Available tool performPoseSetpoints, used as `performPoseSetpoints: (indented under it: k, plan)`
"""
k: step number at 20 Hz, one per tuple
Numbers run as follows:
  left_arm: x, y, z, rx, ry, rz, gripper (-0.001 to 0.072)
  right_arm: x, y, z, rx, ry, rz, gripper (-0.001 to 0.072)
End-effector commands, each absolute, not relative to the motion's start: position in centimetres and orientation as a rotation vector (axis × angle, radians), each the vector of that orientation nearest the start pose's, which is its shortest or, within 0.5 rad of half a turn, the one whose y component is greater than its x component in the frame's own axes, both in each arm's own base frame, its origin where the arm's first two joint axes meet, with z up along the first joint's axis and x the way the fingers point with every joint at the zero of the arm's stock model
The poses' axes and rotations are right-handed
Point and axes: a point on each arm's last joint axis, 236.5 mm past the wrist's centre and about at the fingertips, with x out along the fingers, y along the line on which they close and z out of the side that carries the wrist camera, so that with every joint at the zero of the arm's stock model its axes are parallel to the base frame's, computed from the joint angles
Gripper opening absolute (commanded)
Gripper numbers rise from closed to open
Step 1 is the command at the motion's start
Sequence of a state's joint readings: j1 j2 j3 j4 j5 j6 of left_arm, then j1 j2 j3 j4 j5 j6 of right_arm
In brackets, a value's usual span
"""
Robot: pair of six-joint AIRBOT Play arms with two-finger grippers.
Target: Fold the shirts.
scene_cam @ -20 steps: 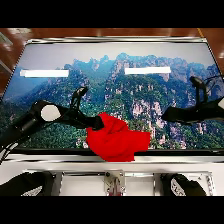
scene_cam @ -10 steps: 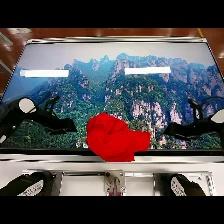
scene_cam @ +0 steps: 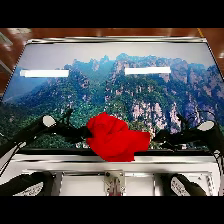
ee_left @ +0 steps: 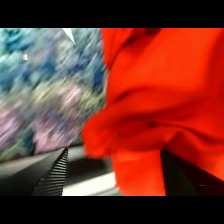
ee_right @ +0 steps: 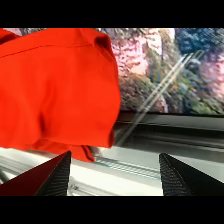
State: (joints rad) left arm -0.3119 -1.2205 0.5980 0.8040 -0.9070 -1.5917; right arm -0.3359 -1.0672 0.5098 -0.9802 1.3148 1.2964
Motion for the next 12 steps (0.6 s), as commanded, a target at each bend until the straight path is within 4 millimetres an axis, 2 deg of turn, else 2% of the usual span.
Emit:
performPoseSetpoints:
  k: [1,2,4,5,6,7,8,9,10,12]
  plan:
    - [24.5,-22.8,-10.5,-0.701,1.532,-0.303,0.049,19.7,8.4,-9.6,0.74,1.674,0.276,0.0683]
    - [24.5,-22.7,-10.5,-0.701,1.533,-0.303,0.0422,19.8,9.0,-10.2,0.728,1.685,0.281,0.0683]
    - [24.7,-22.7,-10.4,-0.689,1.523,-0.316,0.0088,20.3,10.1,-11.9,0.731,1.706,0.236,0.0683]
    - [24.8,-22.8,-10.1,-0.665,1.513,-0.346,0.0043,20.3,10.6,-12.6,0.738,1.722,0.217,0.0682]
    - [25.0,-22.9,-9.9,-0.657,1.507,-0.36,0.0043,20.3,11.4,-13.1,0.751,1.738,0.213,0.0681]
    - [25.4,-23.0,-9.6,-0.639,1.492,-0.373,0.0042,20.3,12.1,-13.3,0.764,1.743,0.224,0.058]
    - [26.0,-22.9,-9.1,-0.604,1.467,-0.392,0.0041,20.6,12.7,-13.4,0.778,1.737,0.232,0.0337]
    - [26.6,-22.7,-8.4,-0.557,1.442,-0.409,0.0041,21.1,13.1,-13.1,0.795,1.718,0.242,0.0155]
    - [27.3,-22.4,-7.6,-0.497,1.42,-0.429,0.0041,21.6,13.4,-12.6,0.792,1.701,0.279,0.0071]
    - [28.6,-21.4,-4.8,-0.349,1.381,-0.463,0.0041,23.3,13.8,-10.3,0.718,1.648,0.411,0.0068]
